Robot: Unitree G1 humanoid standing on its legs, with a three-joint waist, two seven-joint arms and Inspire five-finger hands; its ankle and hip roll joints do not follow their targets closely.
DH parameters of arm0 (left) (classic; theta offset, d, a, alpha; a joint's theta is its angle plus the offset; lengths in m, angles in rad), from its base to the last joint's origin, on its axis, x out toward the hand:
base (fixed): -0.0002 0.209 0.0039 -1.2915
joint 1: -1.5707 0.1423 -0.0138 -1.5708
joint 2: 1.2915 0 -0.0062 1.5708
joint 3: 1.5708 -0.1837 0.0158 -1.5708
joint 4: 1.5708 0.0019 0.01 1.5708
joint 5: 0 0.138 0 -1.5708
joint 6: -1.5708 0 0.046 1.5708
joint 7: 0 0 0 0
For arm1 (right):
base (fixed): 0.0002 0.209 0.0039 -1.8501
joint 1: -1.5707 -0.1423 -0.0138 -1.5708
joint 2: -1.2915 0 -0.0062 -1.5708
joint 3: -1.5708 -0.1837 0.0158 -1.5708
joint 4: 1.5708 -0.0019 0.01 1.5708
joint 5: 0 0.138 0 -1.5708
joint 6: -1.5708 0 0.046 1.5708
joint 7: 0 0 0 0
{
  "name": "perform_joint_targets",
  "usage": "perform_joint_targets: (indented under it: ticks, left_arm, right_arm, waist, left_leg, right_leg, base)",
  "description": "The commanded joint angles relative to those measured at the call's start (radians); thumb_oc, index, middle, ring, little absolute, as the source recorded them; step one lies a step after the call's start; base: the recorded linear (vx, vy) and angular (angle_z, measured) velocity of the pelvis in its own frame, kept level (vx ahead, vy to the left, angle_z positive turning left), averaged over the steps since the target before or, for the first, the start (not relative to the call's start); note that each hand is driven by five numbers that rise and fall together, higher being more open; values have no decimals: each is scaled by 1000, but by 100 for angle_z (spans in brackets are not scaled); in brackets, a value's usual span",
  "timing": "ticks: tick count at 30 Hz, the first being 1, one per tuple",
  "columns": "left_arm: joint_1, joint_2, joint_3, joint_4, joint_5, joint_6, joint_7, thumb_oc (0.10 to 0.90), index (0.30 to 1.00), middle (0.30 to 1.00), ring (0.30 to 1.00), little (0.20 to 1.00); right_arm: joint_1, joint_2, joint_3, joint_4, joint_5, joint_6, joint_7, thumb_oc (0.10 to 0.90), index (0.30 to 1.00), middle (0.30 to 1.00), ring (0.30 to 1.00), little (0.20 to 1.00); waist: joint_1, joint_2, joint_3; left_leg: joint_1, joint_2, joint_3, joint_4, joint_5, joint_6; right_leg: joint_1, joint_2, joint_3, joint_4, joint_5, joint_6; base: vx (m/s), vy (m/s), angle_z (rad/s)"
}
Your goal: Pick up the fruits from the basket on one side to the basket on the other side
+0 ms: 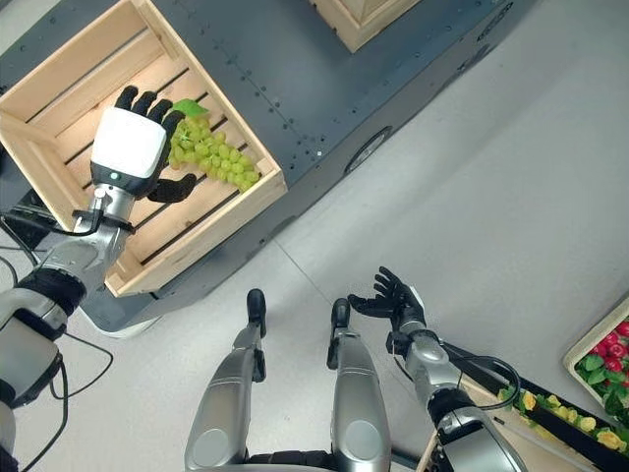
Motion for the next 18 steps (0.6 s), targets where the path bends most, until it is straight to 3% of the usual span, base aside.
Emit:
perform_joint_targets:
  ticks: [1, 7, 12, 18]
  left_arm:
    - [-145, 79, 58, -44, 49, -15, 46, 800, 900, 900, 900, 900]
    - [-198, 70, 27, -39, 121, -85, 87, 800, 900, 900, 900, 900]
    - [-213, 62, -9, -12, 126, -103, -2, 800, 900, 900, 900, 900]
    - [-239, 51, -52, 37, 64, -71, -165, 800, 900, 900, 900, 900]
  right_arm:
    - [14, -36, -15, -54, 49, -51, 8, 800, 900, 900, 900, 900]
    - [6, -36, -23, -49, 50, -45, 11, 800, 900, 900, 900, 900]
    - [-14, -41, -27, -42, 50, -24, 12, 800, 900, 900, 900, 900]
    - [-31, -47, -26, -43, 63, -18, 5, 800, 900, 900, 900, 900]
  waist:
    - [-10, -22, -11]
    - [-19, -27, -11]
    - [-26, -29, -11]
    - [-33, -30, -11]
  left_leg:
    - [-6, 1, 50, 185, -149, -1]
    - [-19, 2, 56, 194, -153, 1]
    - [-30, 0, 59, 196, -151, 2]
    - [-55, -2, 64, 195, -148, 5]
  right_leg:
    - [32, 28, 18, -7, 29, -35]
    - [11, 33, 23, 3, 31, -34]
    - [-7, 36, 31, 9, 36, -31]
    - [-37, 39, 39, 5, 48, -26]
  base:
    - [0, 0, 0]
    - [0, 0, 0]
    - [1, 6, -3]
    - [3, 15, -3]
